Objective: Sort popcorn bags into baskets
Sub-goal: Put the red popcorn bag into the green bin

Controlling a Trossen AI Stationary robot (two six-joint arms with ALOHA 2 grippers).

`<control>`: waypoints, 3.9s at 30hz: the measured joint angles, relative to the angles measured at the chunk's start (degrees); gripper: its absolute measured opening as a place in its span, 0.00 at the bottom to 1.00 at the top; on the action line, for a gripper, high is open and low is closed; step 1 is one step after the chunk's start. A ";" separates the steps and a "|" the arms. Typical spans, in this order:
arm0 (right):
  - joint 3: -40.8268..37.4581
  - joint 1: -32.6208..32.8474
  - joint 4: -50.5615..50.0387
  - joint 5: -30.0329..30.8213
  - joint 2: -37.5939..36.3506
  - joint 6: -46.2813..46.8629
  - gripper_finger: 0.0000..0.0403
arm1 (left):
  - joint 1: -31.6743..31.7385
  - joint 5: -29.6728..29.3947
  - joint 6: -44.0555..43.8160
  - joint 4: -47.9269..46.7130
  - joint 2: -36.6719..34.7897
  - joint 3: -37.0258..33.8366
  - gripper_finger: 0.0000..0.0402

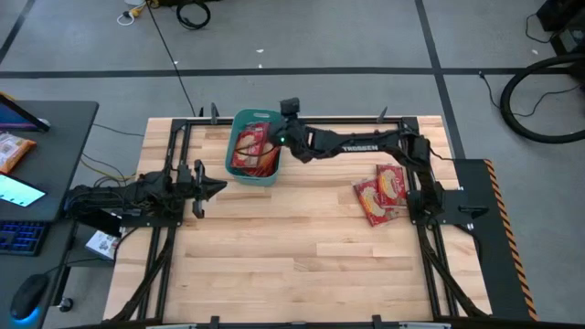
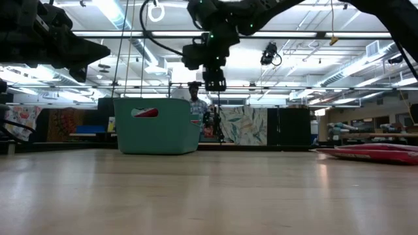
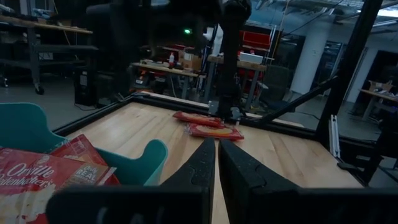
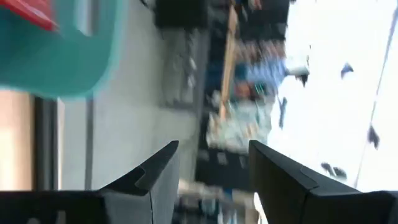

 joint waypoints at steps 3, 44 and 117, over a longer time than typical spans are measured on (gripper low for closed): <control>0.02 2.35 -6.78 5.20 -0.76 8.35 0.48 | 0.00 0.00 0.00 0.04 0.00 0.00 0.06; -24.97 22.85 -70.24 -51.14 -2.69 128.45 0.48 | 0.00 0.04 -1.53 -1.08 0.00 0.00 0.06; -0.76 3.96 -10.03 -36.00 -1.84 -30.47 0.03 | 0.00 0.56 -1.31 -0.98 0.00 0.02 0.06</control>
